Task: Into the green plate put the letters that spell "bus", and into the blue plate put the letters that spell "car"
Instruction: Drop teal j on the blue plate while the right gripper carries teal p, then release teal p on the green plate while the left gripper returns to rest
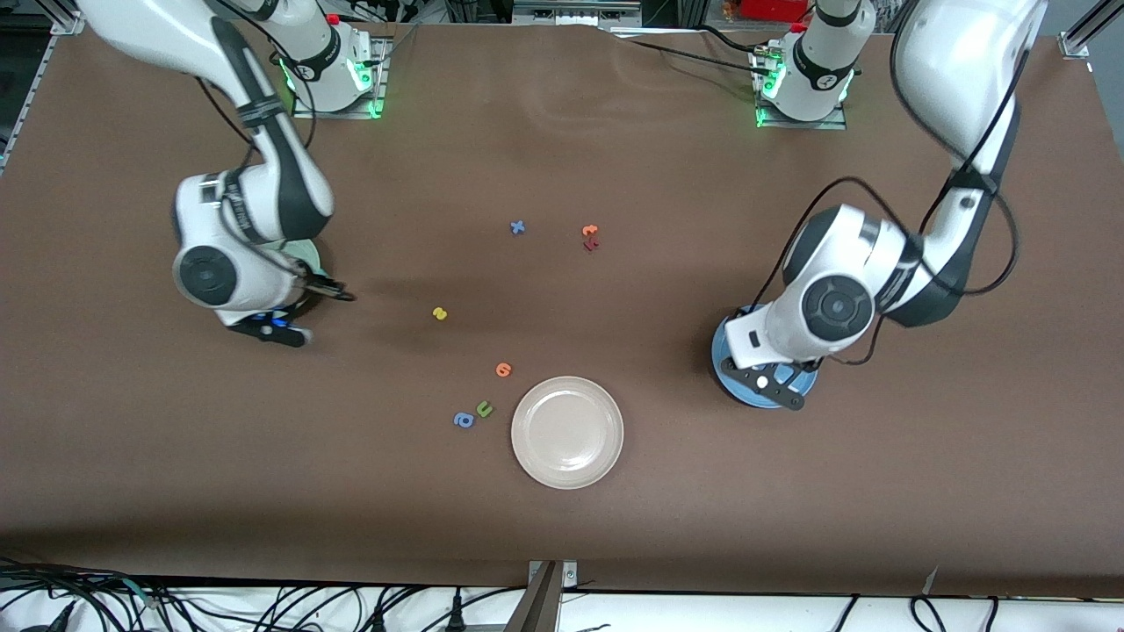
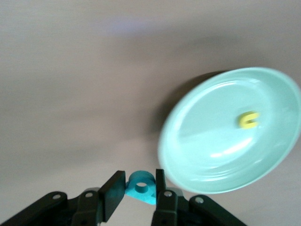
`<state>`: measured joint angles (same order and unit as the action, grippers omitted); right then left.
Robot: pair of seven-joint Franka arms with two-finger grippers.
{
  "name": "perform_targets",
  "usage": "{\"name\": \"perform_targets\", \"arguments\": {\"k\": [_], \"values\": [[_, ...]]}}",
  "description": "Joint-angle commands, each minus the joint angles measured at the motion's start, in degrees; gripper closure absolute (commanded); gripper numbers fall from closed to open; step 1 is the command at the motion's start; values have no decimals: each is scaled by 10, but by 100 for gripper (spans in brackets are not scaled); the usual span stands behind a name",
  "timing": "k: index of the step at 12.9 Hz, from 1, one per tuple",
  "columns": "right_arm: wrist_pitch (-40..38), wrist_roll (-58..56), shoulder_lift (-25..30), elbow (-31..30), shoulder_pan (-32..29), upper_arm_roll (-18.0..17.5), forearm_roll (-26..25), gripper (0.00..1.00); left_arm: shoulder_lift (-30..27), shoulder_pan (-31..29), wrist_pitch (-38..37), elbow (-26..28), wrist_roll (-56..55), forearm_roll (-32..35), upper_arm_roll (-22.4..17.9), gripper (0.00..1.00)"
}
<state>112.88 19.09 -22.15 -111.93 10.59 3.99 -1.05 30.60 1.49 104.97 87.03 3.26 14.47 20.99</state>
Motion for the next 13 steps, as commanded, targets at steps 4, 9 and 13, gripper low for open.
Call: {"name": "perform_targets", "arguments": {"k": [4,9,13], "values": [[114,-157,-5,-119,2,80,-1,79,-154,-45,-142,4,-27,-65,-4,0],[127,-167,3,-126,1,88,2,1,-291,-37,-153,37,-28,-142,-103,0],[16,-43,28,-41,9,21,4,1,-329,8,-153,79,-32,-193,-198,0]]}}
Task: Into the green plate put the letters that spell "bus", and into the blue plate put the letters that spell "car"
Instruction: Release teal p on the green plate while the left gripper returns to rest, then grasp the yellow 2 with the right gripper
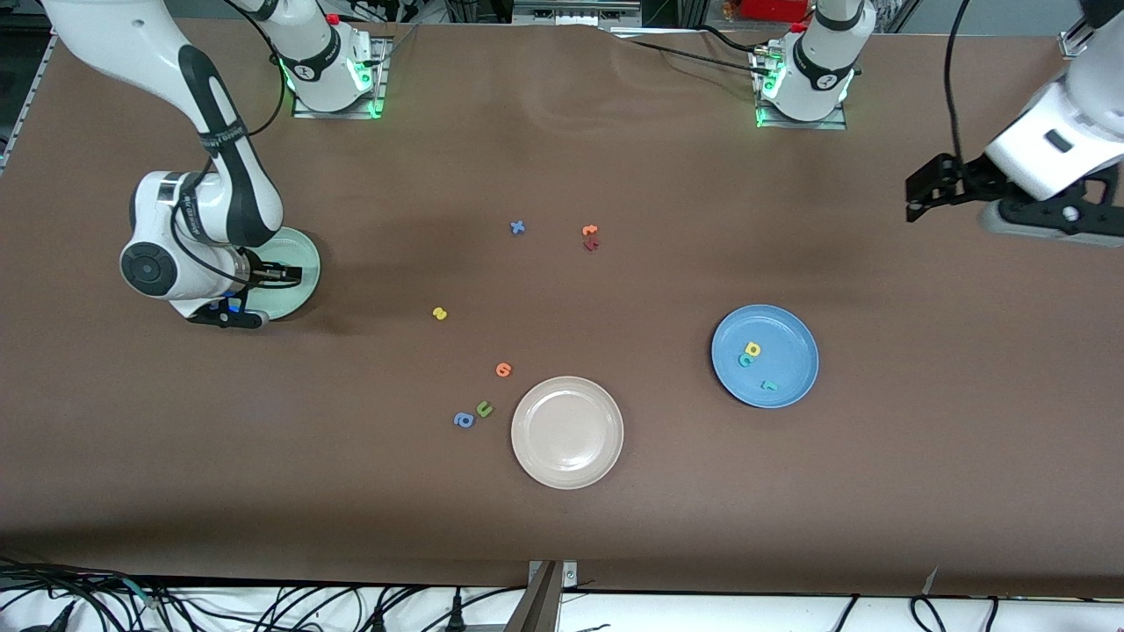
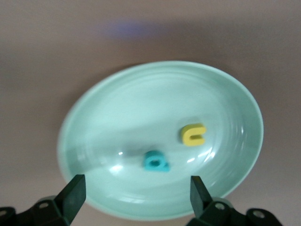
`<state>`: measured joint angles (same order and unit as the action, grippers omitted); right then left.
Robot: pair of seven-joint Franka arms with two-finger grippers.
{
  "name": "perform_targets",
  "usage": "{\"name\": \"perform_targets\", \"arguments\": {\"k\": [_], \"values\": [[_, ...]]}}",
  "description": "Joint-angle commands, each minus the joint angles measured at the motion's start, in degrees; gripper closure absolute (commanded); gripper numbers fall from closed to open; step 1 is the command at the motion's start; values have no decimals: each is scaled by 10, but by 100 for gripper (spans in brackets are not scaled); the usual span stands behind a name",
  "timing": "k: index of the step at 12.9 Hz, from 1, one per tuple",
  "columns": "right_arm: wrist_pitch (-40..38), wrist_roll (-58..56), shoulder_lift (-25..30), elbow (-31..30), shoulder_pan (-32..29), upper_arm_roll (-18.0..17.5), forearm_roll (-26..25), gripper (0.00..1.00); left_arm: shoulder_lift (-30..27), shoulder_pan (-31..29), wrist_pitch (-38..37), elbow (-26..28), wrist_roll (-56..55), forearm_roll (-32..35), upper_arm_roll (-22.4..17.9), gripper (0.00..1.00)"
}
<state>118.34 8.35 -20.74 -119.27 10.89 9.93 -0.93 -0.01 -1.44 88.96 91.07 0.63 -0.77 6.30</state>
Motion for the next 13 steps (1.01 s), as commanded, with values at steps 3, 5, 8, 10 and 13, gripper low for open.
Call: {"name": "perform_targets", "arguments": {"k": [3,5,8,10,13], "values": [[-8,156,4,65,8,-104,40,1,-12,44,7,31,-57,-29,-38,0],[71,230,-20,64,39,-127,57,1,-3,41,5,20,-59,-16,-30,0],[179,332,-68,65,93,-127,56,1,-3,44,2,20,-61,-15,-29,0],[222,363,-87,64,107,-127,56,1,-2,47,1,18,-60,16,-29,0],[254,396,-105,62,117,-127,56,2,-2,46,1,14,-56,34,-19,0]]}}
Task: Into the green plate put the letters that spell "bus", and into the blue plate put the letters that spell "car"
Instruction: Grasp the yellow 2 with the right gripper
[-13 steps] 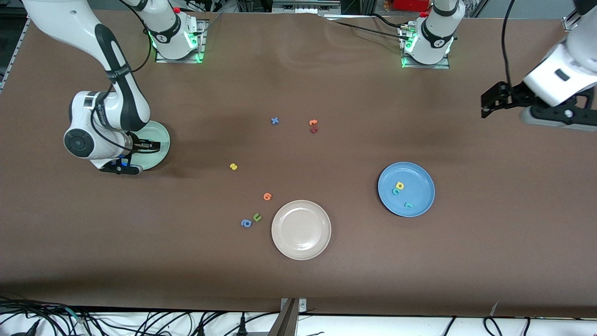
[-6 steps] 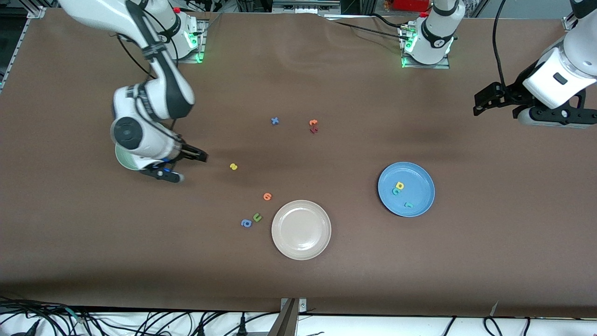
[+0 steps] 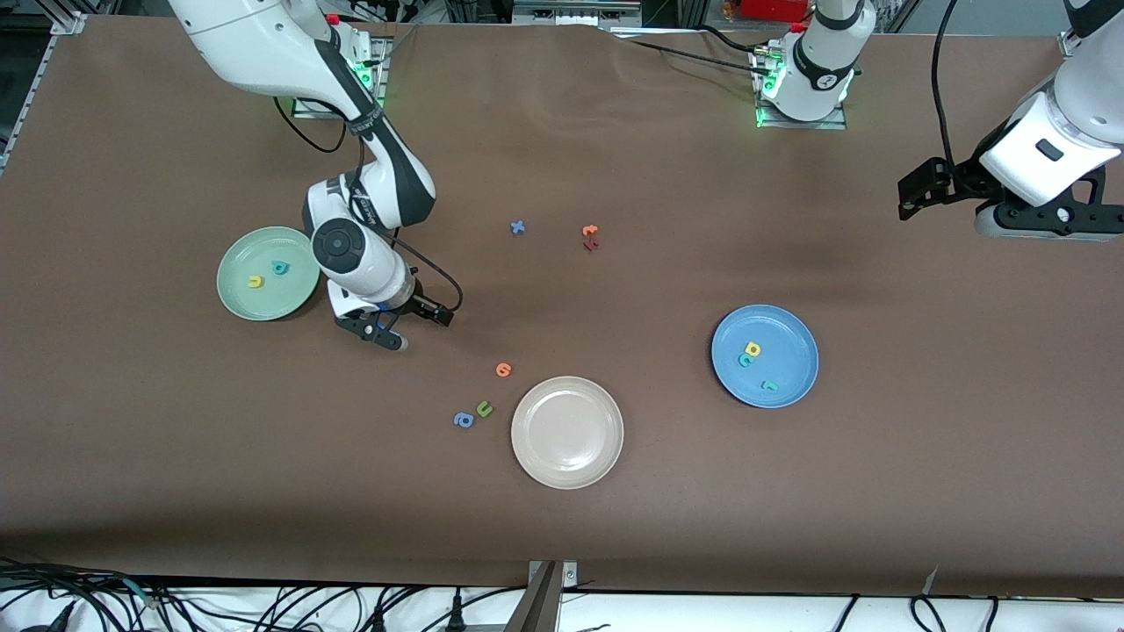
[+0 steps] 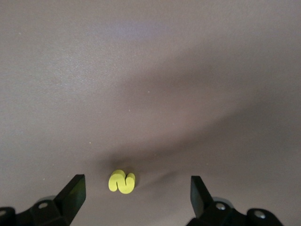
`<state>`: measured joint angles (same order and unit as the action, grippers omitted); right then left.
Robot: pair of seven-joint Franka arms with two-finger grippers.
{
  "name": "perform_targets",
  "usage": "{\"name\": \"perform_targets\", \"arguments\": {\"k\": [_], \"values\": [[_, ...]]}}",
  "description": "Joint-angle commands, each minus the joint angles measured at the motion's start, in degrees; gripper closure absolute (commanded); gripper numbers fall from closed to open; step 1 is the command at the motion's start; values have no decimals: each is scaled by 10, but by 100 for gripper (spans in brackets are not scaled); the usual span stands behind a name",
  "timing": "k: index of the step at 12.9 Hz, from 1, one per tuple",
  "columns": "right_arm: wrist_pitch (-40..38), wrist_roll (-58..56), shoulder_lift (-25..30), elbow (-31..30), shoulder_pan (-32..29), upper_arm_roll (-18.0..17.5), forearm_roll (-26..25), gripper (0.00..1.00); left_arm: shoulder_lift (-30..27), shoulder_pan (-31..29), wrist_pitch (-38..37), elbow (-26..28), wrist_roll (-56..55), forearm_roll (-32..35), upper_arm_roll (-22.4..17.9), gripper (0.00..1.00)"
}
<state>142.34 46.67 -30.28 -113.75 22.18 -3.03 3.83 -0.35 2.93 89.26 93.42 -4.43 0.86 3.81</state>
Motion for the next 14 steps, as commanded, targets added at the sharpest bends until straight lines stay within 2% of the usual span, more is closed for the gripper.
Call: {"name": "perform_targets", "arguments": {"k": [1,7,10,13,14], "values": [[14,19,-14,6,6,3,7,2,2,0,-3,-10,-5,17,5,0],[38,47,-32,6,22,3,8,6,8,2,-9,-14,-1,11,5,0],[38,47,-35,6,23,3,7,30,10,1,-9,-20,18,11,5,0],[38,47,-36,6,23,3,7,47,13,1,-12,-25,34,10,5,0],[38,46,-36,6,23,3,7,56,12,-1,-21,-25,35,9,5,0]]}}
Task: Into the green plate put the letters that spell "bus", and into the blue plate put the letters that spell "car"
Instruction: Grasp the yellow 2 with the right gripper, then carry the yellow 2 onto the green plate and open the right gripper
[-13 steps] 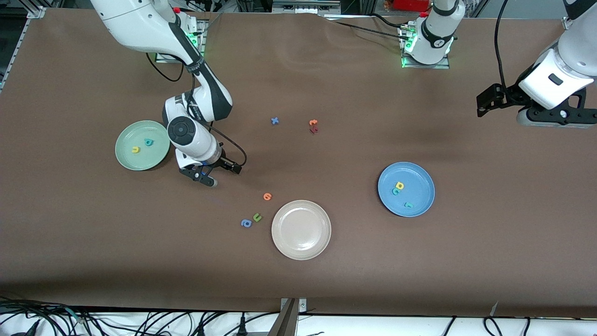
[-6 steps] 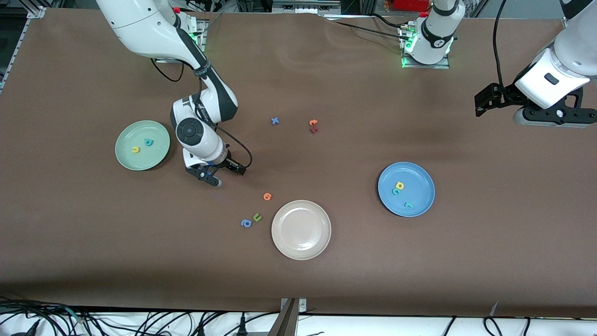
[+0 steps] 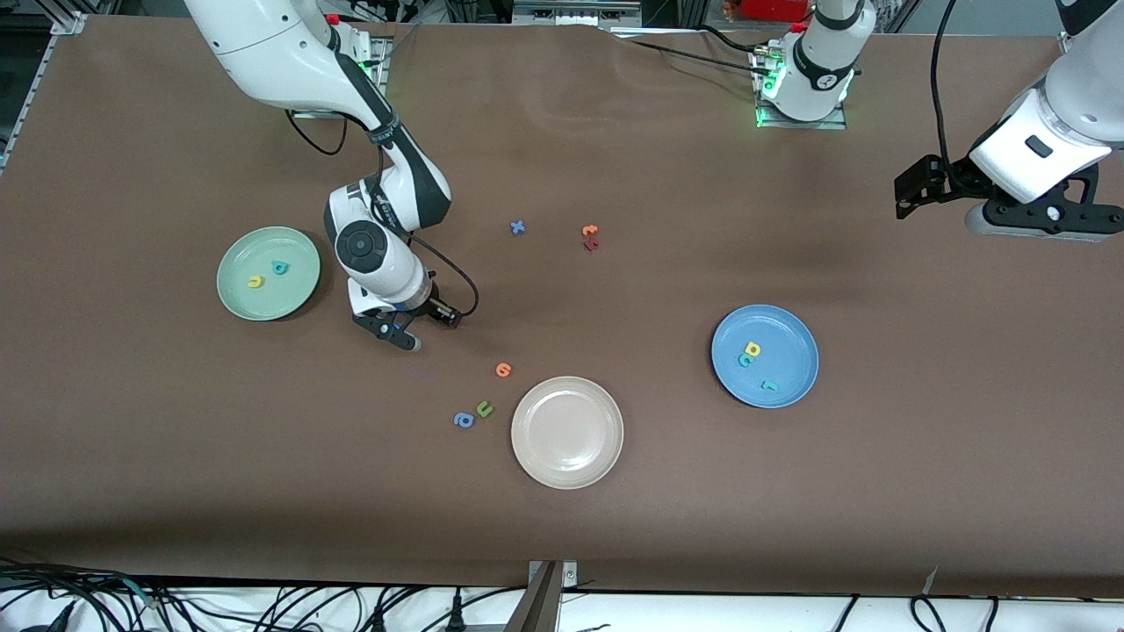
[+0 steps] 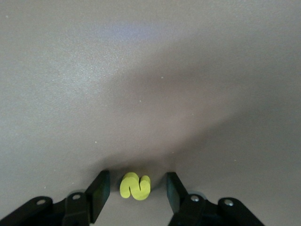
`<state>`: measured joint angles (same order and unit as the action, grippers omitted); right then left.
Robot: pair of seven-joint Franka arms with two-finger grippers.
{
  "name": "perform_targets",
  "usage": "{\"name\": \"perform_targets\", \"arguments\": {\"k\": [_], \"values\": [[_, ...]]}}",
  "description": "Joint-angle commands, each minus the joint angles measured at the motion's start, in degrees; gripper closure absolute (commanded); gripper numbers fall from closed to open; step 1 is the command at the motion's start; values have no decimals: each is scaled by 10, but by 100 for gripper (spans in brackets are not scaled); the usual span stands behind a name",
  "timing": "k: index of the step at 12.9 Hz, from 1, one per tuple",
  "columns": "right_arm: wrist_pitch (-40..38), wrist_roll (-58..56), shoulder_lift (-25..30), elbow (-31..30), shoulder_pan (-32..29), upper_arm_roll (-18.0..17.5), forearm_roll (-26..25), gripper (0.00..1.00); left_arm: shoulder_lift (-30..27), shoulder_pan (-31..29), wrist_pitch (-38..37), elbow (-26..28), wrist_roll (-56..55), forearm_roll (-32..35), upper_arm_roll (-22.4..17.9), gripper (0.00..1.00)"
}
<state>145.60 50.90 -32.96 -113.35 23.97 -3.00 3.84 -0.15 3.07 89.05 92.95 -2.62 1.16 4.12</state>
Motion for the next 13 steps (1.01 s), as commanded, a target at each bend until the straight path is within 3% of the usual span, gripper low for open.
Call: {"name": "perform_targets", "arguments": {"k": [1,4,7,9,13], "values": [[5,3,-9,1,5,3,7,65,10,-3,-24,-22,18,6,2,0],[2,3,-9,2,4,3,7,85,9,-3,-27,-22,17,6,3,0],[-21,-8,10,7,2,7,6,87,9,-2,-27,-22,17,6,3,0],[-94,-22,38,24,1,24,-1,87,9,-2,-27,-22,17,6,3,0],[-274,-206,101,36,-1,118,-1,87,9,-1,-27,-22,17,5,4,0]]}}
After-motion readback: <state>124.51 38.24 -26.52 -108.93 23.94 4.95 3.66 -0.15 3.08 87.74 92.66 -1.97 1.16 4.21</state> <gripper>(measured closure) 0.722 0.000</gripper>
